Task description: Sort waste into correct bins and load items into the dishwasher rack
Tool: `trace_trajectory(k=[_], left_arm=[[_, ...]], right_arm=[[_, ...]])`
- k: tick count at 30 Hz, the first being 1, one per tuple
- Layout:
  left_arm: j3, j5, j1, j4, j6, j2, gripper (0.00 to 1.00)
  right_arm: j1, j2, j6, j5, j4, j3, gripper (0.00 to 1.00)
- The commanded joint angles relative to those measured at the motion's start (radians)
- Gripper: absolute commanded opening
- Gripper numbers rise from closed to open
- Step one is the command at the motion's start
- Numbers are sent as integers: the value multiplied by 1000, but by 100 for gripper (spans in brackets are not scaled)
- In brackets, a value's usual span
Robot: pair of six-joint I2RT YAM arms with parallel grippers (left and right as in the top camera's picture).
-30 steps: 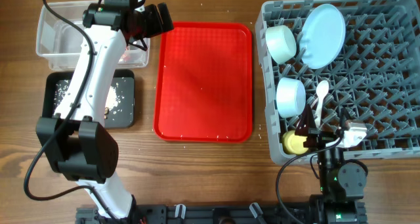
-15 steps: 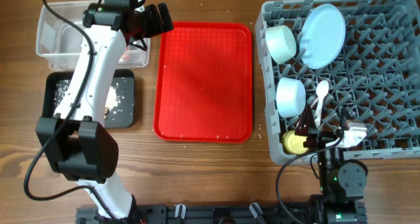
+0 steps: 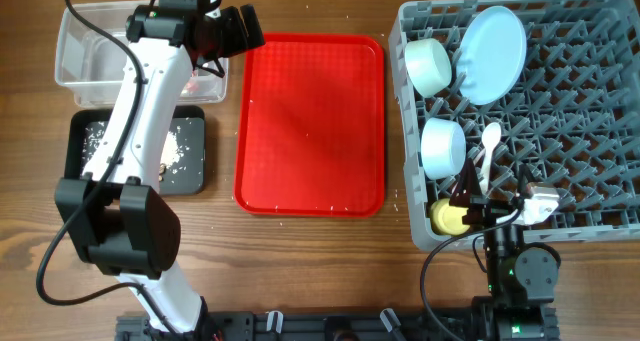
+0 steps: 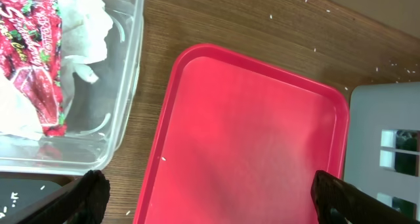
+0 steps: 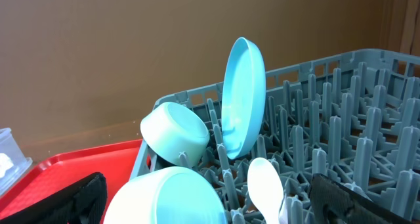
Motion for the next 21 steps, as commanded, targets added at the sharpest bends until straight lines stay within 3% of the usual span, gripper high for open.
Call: trace_trajectory(k=[1,6,8,13,21], left_arm=[[14,-8,-48,0,-1,-63,100],[9,-96,-76,22,2,-112,100],[-23,-100,-89,98,2,-134,100],[-233,-92,-93,432,2,-234,100],[-616,-91,11,567,2,-544,100]], right_arm=[[7,-3,-4,13,3,-2,100],[7,-3,-5,13,2,-2,100],[7,-3,-4,13,2,-2,100],[7,-3,-5,13,2,-2,100],[7,-3,-5,13,2,-2,100]])
